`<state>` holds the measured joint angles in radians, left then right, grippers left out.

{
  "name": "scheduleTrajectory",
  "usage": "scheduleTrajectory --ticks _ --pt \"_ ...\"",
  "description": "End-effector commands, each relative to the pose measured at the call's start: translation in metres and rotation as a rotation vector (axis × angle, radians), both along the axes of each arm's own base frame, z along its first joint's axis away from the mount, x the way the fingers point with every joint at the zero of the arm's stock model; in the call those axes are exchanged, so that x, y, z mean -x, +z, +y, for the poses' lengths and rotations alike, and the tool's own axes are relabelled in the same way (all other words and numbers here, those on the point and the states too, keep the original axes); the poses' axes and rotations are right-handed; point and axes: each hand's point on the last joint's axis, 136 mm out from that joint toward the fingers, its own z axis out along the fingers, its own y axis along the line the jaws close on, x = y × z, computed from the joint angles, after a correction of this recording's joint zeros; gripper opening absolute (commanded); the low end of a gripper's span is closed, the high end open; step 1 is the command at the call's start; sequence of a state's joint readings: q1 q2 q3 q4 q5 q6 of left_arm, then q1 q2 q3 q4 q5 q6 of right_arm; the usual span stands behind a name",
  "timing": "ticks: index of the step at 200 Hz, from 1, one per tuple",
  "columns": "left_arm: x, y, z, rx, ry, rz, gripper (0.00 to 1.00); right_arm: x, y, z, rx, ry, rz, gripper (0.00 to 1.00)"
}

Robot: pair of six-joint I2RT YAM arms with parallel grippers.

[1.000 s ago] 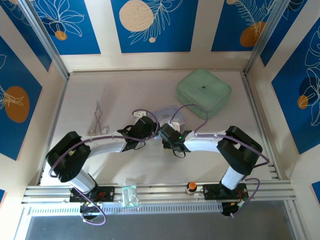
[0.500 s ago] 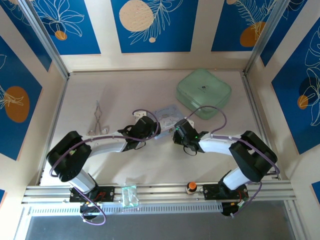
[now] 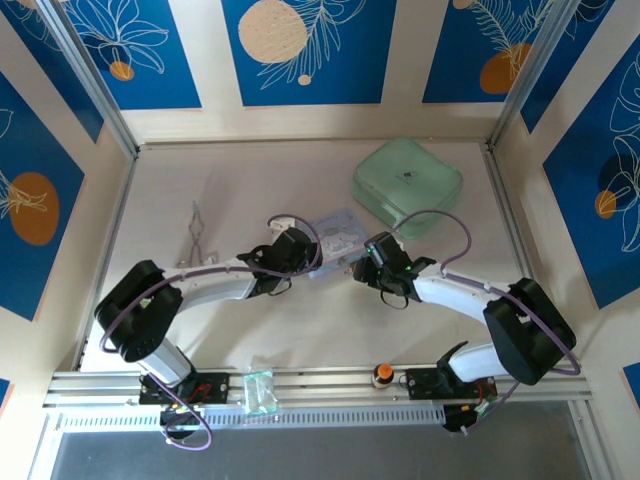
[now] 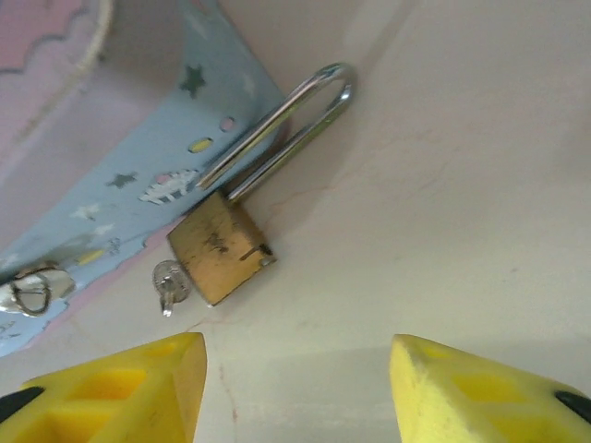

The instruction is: Unlock the padlock with the key

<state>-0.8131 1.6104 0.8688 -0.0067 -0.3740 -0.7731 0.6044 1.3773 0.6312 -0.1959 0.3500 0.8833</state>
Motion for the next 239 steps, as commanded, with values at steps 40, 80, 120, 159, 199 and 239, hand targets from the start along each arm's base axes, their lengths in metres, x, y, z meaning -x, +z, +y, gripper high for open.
scheduleTrajectory --ticks 40,80,120,159,199,239 --pt "-0.029 -0.016 0.028 -0.144 0.02 0.101 0.91 -0.04 -0.003 0.016 -0.022 -0.045 -0.003 0.49" --pt "-0.039 0.015 0.031 -0.154 0.036 0.039 0.91 -0.044 -0.016 0.014 0.136 -0.032 0.049 0.42" --pt "-0.023 0.011 0.037 -0.107 0.037 0.053 0.91 -0.025 -0.031 0.006 0.31 0.045 0.131 0.37" --pt "-0.005 0.0 0.047 -0.072 0.051 0.081 0.91 -0.007 -0.034 0.01 0.346 0.154 0.192 0.28" --pt "0.001 0.01 0.059 -0.089 0.063 0.057 0.91 0.031 -0.033 0.011 0.319 0.311 0.295 0.25" --pt "0.004 0.022 0.059 -0.055 0.056 0.035 0.92 0.073 -0.028 0.011 0.304 0.446 0.425 0.23"
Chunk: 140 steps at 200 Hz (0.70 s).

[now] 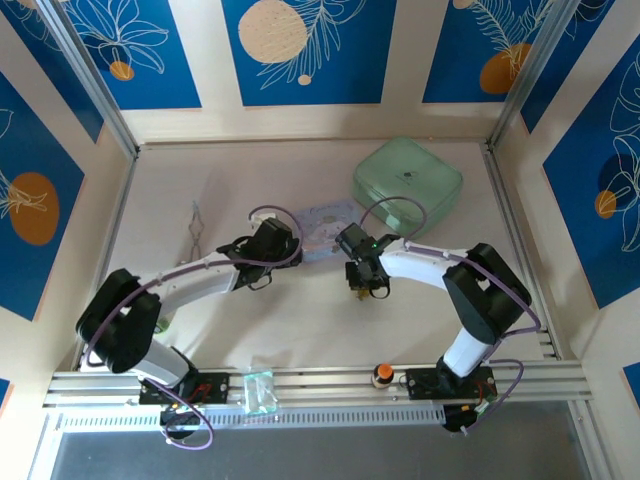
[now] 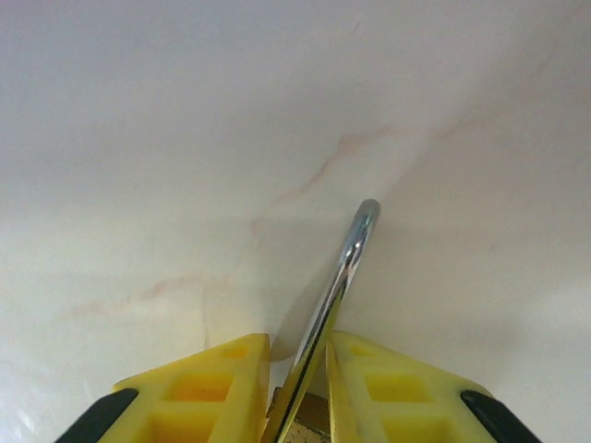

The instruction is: Unlock the padlock with the key

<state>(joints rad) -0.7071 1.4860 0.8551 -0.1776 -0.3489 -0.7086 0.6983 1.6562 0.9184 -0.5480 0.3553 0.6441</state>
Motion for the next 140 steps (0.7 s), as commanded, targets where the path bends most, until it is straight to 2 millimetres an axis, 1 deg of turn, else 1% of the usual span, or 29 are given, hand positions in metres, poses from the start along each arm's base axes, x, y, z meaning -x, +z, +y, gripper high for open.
scheduleTrajectory --ticks 1,24,48,58,69,72,97,106,119,140 --pt "0.004 0.008 0.006 0.016 0.013 -0.011 0.92 0.054 -0.003 -0.011 0.031 0.106 0.206 0.23" --pt "0.01 0.008 0.006 0.053 0.01 -0.007 0.93 0.068 0.002 -0.022 0.096 0.139 0.251 0.23" --pt "0.018 0.005 0.012 0.051 0.007 0.0 0.94 0.079 0.002 -0.03 0.126 0.171 0.281 0.24" --pt "0.02 0.006 0.013 0.048 0.005 -0.001 0.96 0.079 0.002 -0.028 0.1 0.173 0.28 0.24" --pt "0.022 0.006 0.016 0.044 0.002 -0.002 0.98 0.079 0.002 -0.023 0.073 0.194 0.269 0.27" --pt "0.023 0.006 0.016 0.043 0.001 -0.003 1.0 0.079 0.002 -0.022 0.07 0.195 0.27 0.29" --pt "0.025 0.011 0.02 0.035 -0.004 -0.013 1.0 0.07 0.01 -0.016 0.068 0.183 0.241 0.43" --pt "0.026 0.014 0.022 0.032 -0.003 -0.018 1.0 0.066 0.015 -0.014 0.069 0.183 0.217 0.46" --pt "0.028 0.018 0.024 0.032 -0.003 -0.025 1.0 0.058 0.022 -0.008 0.065 0.188 0.176 0.5" --pt "0.03 0.025 0.028 0.031 0.001 -0.045 1.0 0.043 0.036 0.0 0.041 0.182 0.087 0.53"
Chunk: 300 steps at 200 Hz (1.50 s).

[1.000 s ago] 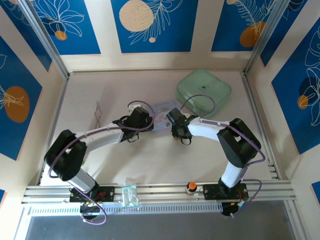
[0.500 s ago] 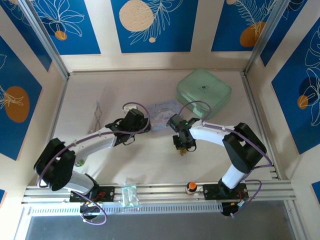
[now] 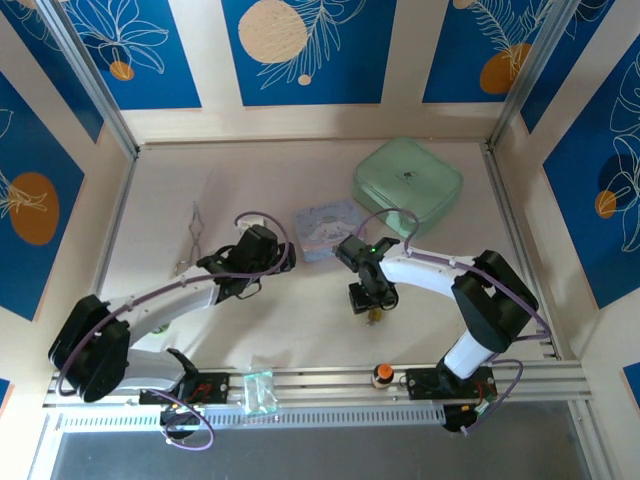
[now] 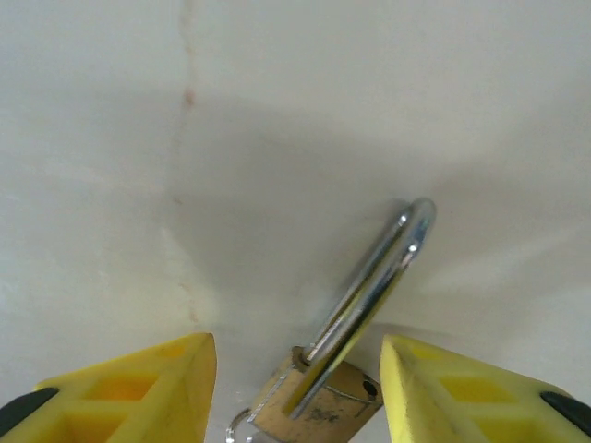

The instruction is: Unlock the padlock with the key

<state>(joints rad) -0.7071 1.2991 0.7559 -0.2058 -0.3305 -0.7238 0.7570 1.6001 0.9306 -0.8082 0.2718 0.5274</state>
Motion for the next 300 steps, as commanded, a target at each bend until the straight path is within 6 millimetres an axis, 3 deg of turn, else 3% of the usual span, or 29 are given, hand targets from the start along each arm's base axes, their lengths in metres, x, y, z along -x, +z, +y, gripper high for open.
scheduleTrajectory --ticks 1,30,33,36,60,74,91,108,131,137,150,163,193,204,220,251,261,286,300 --pt "0.005 0.005 0.012 -0.028 0.003 -0.013 1.0 -0.018 0.026 0.013 -0.051 -0.003 -0.108 0.53" --pt "0.006 0.019 0.022 -0.106 -0.045 -0.087 0.99 -0.038 0.049 0.009 -0.081 -0.066 -0.243 0.77" --pt "0.006 0.021 0.023 -0.125 -0.057 -0.098 0.99 -0.04 0.052 0.006 -0.079 -0.078 -0.256 0.94" --pt "0.005 0.023 0.025 -0.144 -0.068 -0.108 0.99 -0.043 0.055 0.004 -0.075 -0.09 -0.273 1.0" --pt "0.0 0.042 0.049 -0.324 -0.069 -0.217 0.99 -0.072 0.085 -0.025 -0.053 -0.156 -0.485 0.99" --pt "-0.007 0.052 0.077 -0.439 0.045 -0.295 0.99 -0.089 0.105 -0.039 -0.094 -0.16 -0.634 0.99" --pt "-0.014 0.061 0.102 -0.53 0.111 -0.351 1.0 -0.104 0.116 -0.072 -0.133 -0.281 -0.757 0.99" --pt "-0.019 0.066 0.132 -0.577 0.212 -0.357 0.99 -0.116 0.115 -0.107 -0.163 -0.371 -0.819 0.98" --pt "-0.03 0.052 0.162 -0.621 0.273 -0.414 1.0 -0.125 0.094 -0.162 -0.144 -0.556 -0.79 0.96" --pt "-0.029 0.047 0.173 -0.616 0.302 -0.36 0.99 -0.127 0.09 -0.174 -0.129 -0.586 -0.78 0.96" --pt "-0.034 0.046 0.18 -0.616 0.294 -0.372 1.0 -0.134 0.086 -0.191 -0.09 -0.607 -0.811 0.97" --pt "-0.038 0.043 0.184 -0.609 0.282 -0.423 1.0 -0.143 0.085 -0.194 -0.091 -0.571 -0.885 0.96" --pt "-0.04 0.009 0.209 -0.592 0.328 -0.371 1.0 -0.152 0.087 -0.202 -0.08 -0.544 -1.01 0.96" --pt "-0.046 0.006 0.212 -0.608 0.335 -0.383 0.99 -0.155 0.091 -0.205 -0.079 -0.537 -1.075 0.96" --pt "-0.055 0.012 0.206 -0.553 0.306 -0.466 0.99 -0.163 0.093 -0.205 -0.104 -0.511 -1.187 0.95" --pt "-0.075 0.011 0.21 -0.446 0.309 -0.533 0.99 -0.187 0.097 -0.189 -0.122 -0.412 -1.226 0.98" --pt "-0.081 -0.003 0.213 -0.426 0.296 -0.5 0.99 -0.195 0.095 -0.183 -0.156 -0.389 -1.233 0.99" --pt "-0.094 -0.011 0.193 -0.393 0.161 -0.488 0.99 -0.209 0.078 -0.164 -0.149 -0.298 -1.173 1.0" --pt "-0.096 -0.022 0.185 -0.378 0.113 -0.476 0.99 -0.212 0.077 -0.168 -0.174 -0.315 -1.159 0.99"
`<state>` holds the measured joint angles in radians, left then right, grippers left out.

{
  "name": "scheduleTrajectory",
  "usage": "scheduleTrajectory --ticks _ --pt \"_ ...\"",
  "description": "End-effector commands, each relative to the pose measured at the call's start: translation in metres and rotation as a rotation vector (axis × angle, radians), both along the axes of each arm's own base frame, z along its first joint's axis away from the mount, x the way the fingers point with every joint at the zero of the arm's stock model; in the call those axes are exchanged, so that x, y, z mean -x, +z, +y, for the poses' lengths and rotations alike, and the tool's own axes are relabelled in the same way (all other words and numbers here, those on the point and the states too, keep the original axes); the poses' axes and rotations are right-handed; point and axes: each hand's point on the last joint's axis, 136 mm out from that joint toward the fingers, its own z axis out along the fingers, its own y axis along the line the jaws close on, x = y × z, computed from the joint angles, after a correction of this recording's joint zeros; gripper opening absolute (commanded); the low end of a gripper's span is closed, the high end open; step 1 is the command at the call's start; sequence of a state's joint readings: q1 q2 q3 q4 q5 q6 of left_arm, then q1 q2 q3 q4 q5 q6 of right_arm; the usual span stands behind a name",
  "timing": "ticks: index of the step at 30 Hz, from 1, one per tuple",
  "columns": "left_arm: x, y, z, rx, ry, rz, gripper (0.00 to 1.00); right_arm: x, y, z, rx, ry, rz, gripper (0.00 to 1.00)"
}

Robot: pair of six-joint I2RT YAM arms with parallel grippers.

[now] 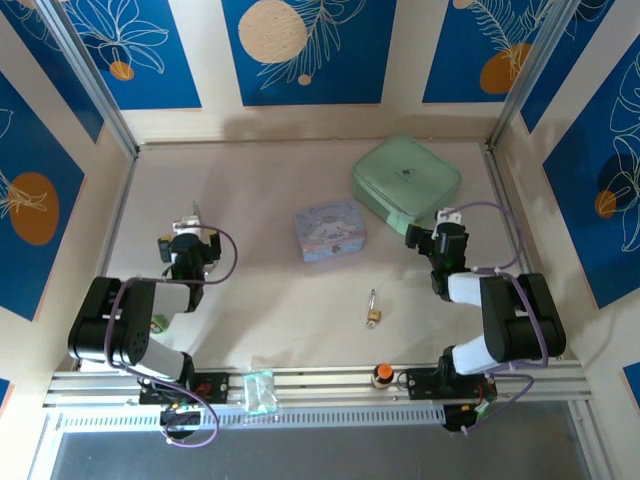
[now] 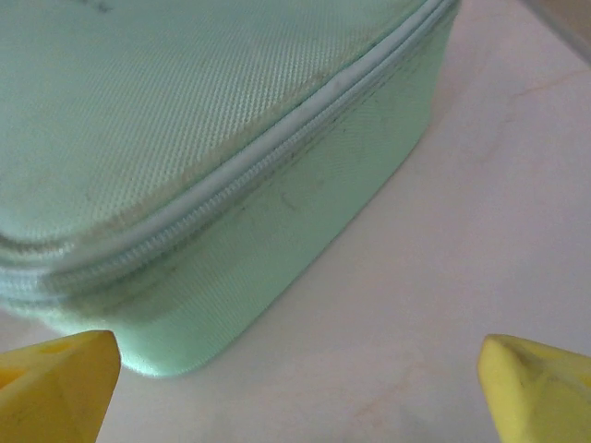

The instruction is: Unlock the padlock with the key

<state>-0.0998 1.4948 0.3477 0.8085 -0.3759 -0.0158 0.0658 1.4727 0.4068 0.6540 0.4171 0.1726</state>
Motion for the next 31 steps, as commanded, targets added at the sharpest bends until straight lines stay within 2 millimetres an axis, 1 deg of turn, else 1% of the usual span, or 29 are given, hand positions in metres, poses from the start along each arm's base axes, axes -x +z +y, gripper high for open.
scheduleTrajectory --ticks 1,3,7,8,10,11,13,14,16,31 --pt "-0.0202 0.0128 -0.0248 0.039 -0.147 -0.075 0.99 -0.0215 0.0279 0.0098 -0.001 0.073 -0.095 0.99" --pt "-0.0177 0.0141 -0.0221 0.043 -0.133 -0.11 0.99 -0.0229 0.0273 0.0109 -0.008 0.082 -0.088 0.99" --pt "-0.0179 0.0125 -0.0219 0.045 -0.133 -0.097 0.99 -0.0209 0.0262 0.0139 -0.023 0.112 -0.093 0.99" --pt "-0.0188 0.014 -0.0218 0.039 -0.134 -0.107 0.99 -0.0179 0.0241 0.0166 -0.036 0.138 -0.107 0.99" --pt "-0.0183 0.013 -0.0221 0.042 -0.135 -0.1 0.99 -0.0175 0.0231 0.0129 -0.043 0.125 -0.168 0.99" --pt "-0.0189 0.0142 -0.0218 0.038 -0.134 -0.107 0.99 -0.0155 0.0184 0.0121 -0.049 0.119 -0.105 0.99" --pt "-0.0186 0.0137 -0.0219 0.039 -0.135 -0.104 0.99 -0.0179 0.0226 0.0131 -0.038 0.121 -0.154 0.99" --pt "-0.0187 0.0139 -0.0218 0.038 -0.134 -0.105 0.99 -0.0162 0.0194 0.0128 -0.032 0.114 -0.12 0.99" --pt "-0.0187 0.0138 -0.0217 0.038 -0.134 -0.105 0.99 -0.0172 0.0212 0.013 -0.026 0.114 -0.139 0.99" --pt "-0.0184 0.014 -0.0217 0.037 -0.135 -0.105 0.99 -0.0164 0.0208 0.0137 -0.042 0.131 -0.129 0.99"
